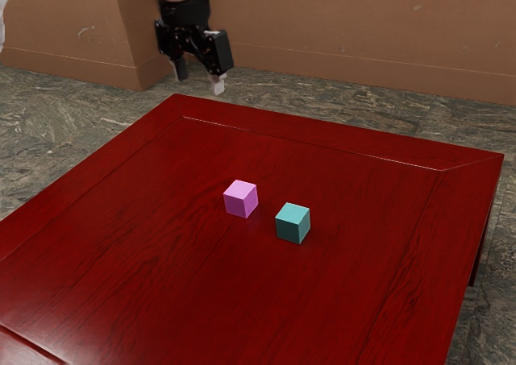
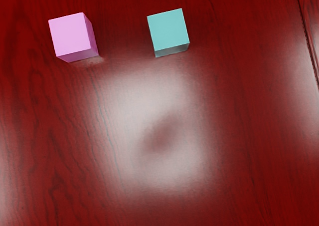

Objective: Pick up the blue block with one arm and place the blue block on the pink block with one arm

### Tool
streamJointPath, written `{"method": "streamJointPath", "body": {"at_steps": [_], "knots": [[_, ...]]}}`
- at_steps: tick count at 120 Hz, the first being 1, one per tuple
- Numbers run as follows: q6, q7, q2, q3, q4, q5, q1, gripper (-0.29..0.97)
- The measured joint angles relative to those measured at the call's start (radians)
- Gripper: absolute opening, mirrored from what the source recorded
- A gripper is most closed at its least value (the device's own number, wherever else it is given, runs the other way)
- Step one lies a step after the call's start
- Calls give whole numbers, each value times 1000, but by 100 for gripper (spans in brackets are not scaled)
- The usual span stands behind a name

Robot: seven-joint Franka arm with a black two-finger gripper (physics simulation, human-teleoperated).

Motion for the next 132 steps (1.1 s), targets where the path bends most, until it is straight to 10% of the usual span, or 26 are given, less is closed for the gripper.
{"method": "streamJointPath", "body": {"at_steps": [67,132], "knots": [[483,-21,-68,-48,-573,-50,1,68],[724,-24,16,-55,-669,-85,2,68]]}}
